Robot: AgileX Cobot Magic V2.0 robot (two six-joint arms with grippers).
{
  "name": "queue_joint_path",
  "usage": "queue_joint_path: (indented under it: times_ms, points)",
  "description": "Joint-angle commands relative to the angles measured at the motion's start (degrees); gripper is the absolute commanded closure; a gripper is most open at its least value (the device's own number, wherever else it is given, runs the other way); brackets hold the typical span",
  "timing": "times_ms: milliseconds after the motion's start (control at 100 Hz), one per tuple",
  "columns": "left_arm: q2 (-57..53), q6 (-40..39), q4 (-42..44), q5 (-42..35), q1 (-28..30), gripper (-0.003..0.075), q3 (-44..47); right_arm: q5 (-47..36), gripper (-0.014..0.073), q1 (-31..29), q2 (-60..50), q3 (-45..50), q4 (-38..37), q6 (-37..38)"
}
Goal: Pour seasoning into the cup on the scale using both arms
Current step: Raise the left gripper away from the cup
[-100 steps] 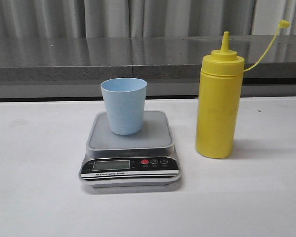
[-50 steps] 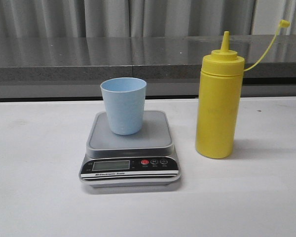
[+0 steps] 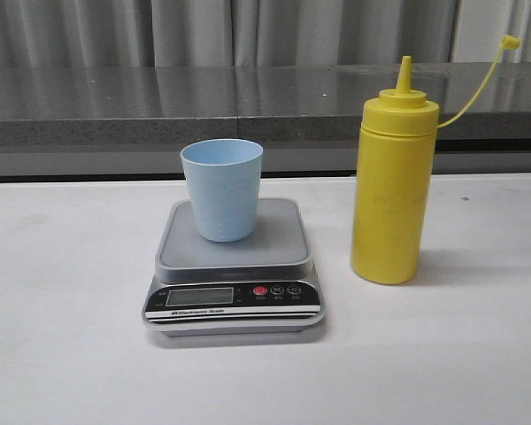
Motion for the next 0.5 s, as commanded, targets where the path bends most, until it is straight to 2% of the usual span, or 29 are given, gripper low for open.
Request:
queue_joint_path:
  times_ms: [0, 80, 170, 240, 330, 400, 420, 490]
  points:
    - [0.3, 0.1, -0.2, -4.8, 0.2, 0.0738, -1.6, -11.4, 0.0630, 0.5, -0.2, 1.3, -0.7, 0.0]
    - [0.3, 0.1, -0.2, -4.8, 0.2, 0.0738, -1.6, -17.5, 0.0566, 0.6, -0.1, 4.4, -1.0, 0.0]
    - [0.3, 0.1, -0.2, -4.8, 0.2, 0.0738, -1.6, -23.9, 0.0442, 0.6, -0.1, 7.2, -3.2, 0.0]
    - [0.3, 0.1, -0.2, -4.8, 0.2, 0.0738, -1.6, -26.6, 0.0304, 0.6, -0.1, 8.8, -6.1, 0.0]
    - [0.3, 0.1, -0.2, -4.8, 0.2, 0.0738, -1.6, -27.2, 0.0074, 0.6, -0.1, 9.7, -9.8, 0.1]
    - [0.3, 0.1, -0.2, -4.8, 0.2, 0.0738, -1.6, -27.5, -0.0060, 0.6, 0.3, 9.7, -11.3, 0.8]
    - [0.3, 0.1, -0.2, -4.8, 0.2, 0.0738, -1.6, -27.7, -0.0078, 0.6, 0.6, 9.7, -11.3, 1.2]
    - [0.3, 0.1, -0.2, -4.8, 0.2, 0.0738, -1.6, -29.2, -0.0048, 0.6, 1.8, 9.7, -11.3, 1.9]
